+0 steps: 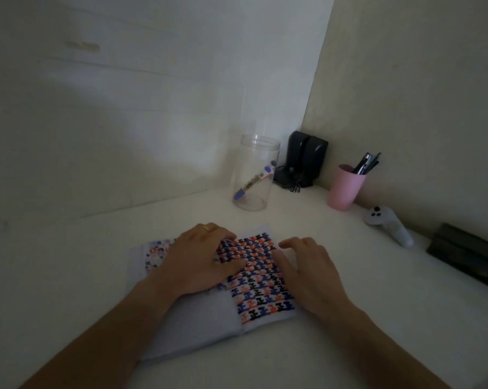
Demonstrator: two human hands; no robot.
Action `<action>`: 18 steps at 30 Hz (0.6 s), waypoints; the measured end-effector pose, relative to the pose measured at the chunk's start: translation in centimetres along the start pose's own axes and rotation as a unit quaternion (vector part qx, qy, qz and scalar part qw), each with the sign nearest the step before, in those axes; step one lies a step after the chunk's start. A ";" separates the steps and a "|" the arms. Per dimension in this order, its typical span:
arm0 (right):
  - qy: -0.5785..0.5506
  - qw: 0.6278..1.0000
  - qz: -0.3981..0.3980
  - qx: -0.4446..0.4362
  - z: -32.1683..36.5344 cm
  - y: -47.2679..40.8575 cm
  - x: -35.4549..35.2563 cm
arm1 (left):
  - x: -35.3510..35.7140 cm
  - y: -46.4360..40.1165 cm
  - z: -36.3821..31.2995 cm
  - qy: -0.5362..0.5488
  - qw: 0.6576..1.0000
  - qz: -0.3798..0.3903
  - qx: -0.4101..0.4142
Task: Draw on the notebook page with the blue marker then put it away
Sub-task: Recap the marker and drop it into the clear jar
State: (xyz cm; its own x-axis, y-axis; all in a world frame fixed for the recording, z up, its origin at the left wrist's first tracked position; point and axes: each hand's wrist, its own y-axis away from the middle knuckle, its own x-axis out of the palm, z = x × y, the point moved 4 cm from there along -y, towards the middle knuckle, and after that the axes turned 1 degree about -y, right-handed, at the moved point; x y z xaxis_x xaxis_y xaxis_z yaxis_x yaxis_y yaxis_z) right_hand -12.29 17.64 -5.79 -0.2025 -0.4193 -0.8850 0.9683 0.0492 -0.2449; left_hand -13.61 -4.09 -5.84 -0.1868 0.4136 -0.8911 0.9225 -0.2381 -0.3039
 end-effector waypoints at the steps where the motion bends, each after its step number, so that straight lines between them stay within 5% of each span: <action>1: 0.011 1.000 -0.007 -0.010 -0.1 0.4 0.3 | 0.1 0.1 0.0 0.001 1.000 0.004 0.000; 18: 0.046 0.998 -0.030 -0.033 0.0 0.9 1.0 | 0.4 -0.3 -0.2 -0.014 1.000 0.024 0.008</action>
State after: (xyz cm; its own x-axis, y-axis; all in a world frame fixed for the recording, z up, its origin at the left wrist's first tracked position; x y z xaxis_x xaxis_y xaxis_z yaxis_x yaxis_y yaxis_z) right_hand -11.59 17.31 -6.89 -0.2756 -0.3376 -0.9000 0.9428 0.0877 -0.3216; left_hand -13.93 -3.70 -6.02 -0.1515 0.3773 -0.9136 0.9254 -0.2706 -0.2652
